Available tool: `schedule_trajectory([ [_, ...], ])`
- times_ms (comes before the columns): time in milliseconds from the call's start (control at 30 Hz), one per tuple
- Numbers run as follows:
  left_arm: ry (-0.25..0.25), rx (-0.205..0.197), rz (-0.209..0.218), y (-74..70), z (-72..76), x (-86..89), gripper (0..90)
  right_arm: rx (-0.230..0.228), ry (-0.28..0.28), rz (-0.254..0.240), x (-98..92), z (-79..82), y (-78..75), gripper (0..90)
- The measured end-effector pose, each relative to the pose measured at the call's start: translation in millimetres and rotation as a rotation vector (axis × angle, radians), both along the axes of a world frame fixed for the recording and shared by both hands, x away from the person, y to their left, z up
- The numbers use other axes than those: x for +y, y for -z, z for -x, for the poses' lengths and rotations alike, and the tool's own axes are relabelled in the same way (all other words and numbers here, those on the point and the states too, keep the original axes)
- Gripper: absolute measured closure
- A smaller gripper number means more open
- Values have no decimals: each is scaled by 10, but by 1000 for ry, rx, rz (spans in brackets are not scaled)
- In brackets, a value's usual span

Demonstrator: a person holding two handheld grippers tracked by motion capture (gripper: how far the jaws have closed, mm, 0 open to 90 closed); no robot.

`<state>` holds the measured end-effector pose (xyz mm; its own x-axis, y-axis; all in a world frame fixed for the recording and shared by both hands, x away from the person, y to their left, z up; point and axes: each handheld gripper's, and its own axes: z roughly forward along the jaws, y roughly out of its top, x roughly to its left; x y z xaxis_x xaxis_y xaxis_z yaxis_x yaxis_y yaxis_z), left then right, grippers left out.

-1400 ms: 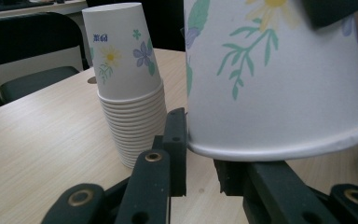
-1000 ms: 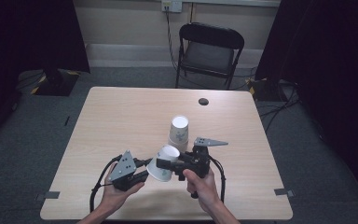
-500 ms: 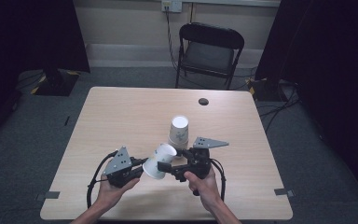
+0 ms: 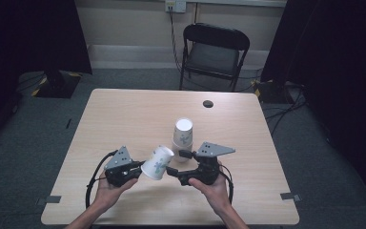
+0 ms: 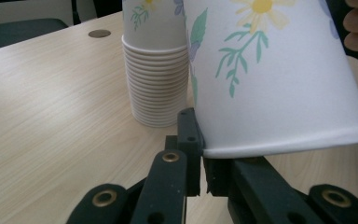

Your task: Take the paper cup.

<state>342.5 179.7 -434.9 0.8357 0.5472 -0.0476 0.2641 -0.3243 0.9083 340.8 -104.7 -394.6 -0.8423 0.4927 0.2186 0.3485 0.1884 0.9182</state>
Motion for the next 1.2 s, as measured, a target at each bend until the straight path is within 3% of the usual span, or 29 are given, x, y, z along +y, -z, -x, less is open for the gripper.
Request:
schedule_trajectory([
  [167,23,47,-59,62,-39,-60,869,-45,-4,75,-8,60,37,304],
  [300,41,101,-98,131,-83,-90,870,-76,-1,82,-16,94,20,335],
  [333,57,116,-91,151,-92,-93,869,-87,-4,78,-16,102,10,341],
  [467,83,140,-113,187,-114,-119,870,-107,-52,74,36,133,-13,401],
  [533,92,150,-131,202,-116,-140,870,-137,-78,113,116,168,-6,458],
  [600,97,157,-134,210,-116,-150,869,-152,-67,117,139,184,-5,467],
  [700,102,178,-161,225,-105,-179,869,-161,-97,116,203,195,0,504],
  [867,120,183,-143,213,-82,-201,869,-156,-104,155,270,169,82,536],
  [1200,131,188,-133,202,-73,-177,864,-150,-69,169,181,111,174,579],
])
